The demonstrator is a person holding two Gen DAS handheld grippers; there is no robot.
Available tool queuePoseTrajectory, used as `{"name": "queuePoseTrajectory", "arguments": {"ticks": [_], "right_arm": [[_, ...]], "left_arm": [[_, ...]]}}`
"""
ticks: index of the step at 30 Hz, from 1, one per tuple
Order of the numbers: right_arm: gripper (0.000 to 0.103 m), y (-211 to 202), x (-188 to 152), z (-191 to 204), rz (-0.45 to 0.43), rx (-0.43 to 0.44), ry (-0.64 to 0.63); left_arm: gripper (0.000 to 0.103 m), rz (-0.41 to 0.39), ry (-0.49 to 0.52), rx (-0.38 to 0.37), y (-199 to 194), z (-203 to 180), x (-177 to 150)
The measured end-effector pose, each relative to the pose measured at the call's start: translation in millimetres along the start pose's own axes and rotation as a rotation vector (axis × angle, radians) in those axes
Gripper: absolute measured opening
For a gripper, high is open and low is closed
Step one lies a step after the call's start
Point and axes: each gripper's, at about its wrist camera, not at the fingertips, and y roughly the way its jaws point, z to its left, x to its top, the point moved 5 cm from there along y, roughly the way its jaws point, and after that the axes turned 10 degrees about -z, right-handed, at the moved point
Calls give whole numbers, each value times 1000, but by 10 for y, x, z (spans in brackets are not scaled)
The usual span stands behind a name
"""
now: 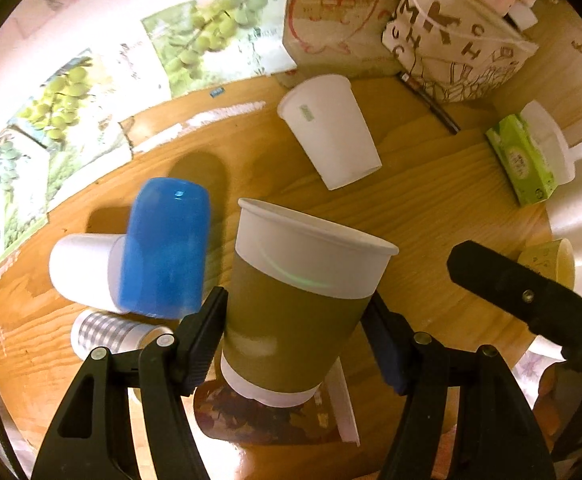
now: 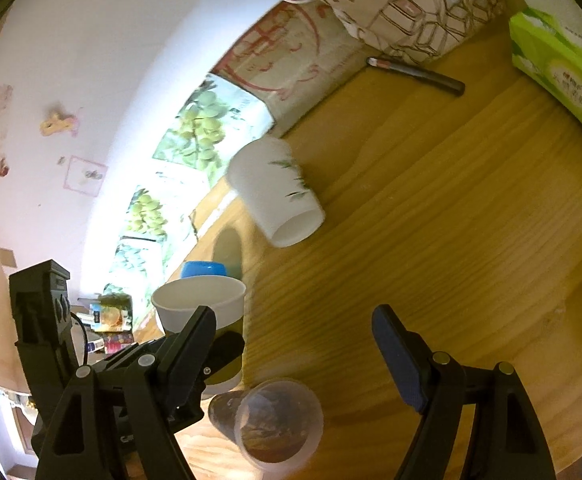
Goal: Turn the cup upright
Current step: 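Lift the brown-sleeved cup with the left tool and rotate it rim-up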
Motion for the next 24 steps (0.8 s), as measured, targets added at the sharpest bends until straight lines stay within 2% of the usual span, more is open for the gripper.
{"name": "queuePoseTrajectory", "arguments": {"ticks": [11, 24], "right_arm": [[81, -207, -227, 301, -18, 66, -71], [81, -496, -649, 670, 0, 169, -117]], "left_arm": [[70, -99, -71, 18, -431, 90, -294], [70, -148, -183, 74, -889, 372, -958]]}}
